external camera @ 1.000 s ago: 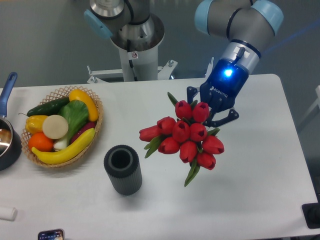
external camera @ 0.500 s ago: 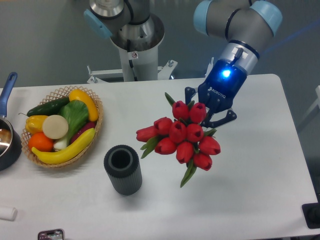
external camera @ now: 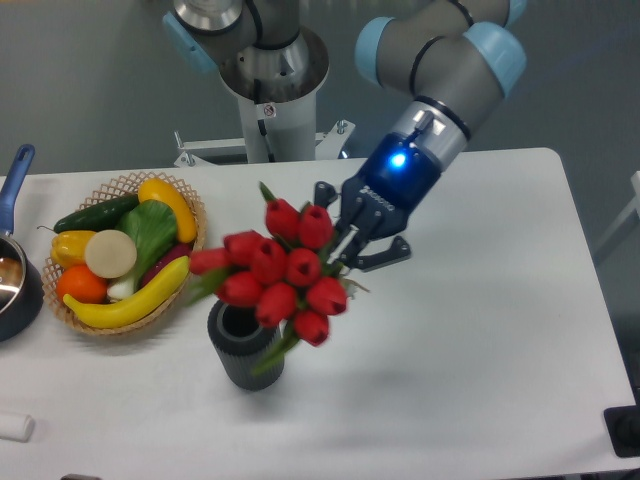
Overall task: Insert the flowers into the vase
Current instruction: 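Position the tulip stems above the vase opening and lower them in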
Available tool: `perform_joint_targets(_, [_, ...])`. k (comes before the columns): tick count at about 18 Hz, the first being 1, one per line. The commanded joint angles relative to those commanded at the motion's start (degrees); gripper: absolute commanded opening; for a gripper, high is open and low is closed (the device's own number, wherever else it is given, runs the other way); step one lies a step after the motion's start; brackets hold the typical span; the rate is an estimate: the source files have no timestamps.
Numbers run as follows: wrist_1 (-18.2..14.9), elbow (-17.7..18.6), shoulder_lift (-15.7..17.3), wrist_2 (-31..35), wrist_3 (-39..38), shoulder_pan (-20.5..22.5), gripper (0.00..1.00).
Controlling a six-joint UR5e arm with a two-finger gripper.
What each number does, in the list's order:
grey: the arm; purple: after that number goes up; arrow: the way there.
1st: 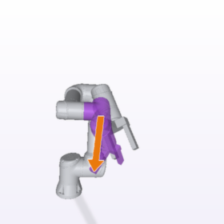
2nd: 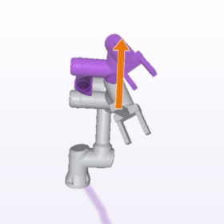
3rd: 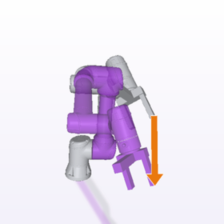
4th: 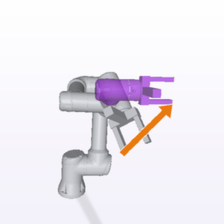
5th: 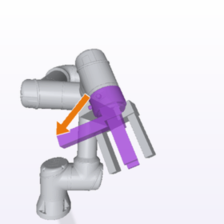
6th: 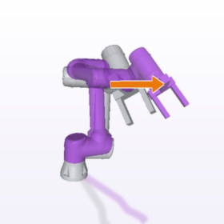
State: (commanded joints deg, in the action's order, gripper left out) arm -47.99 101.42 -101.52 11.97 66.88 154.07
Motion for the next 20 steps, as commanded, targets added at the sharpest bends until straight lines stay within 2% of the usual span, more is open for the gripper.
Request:
perform_joint_targets(4, [0.44,0.71,-0.08,-5.37,0.44,-0.17,0.17])
perform_joint_targets(7, [0.79,0.88,-1.22,-9.59,3.77,-0.79,0.17])
perform_joint_targets(20, [1.14,1.15,-4.48,-10.04,5.45,-4.74,0.17])
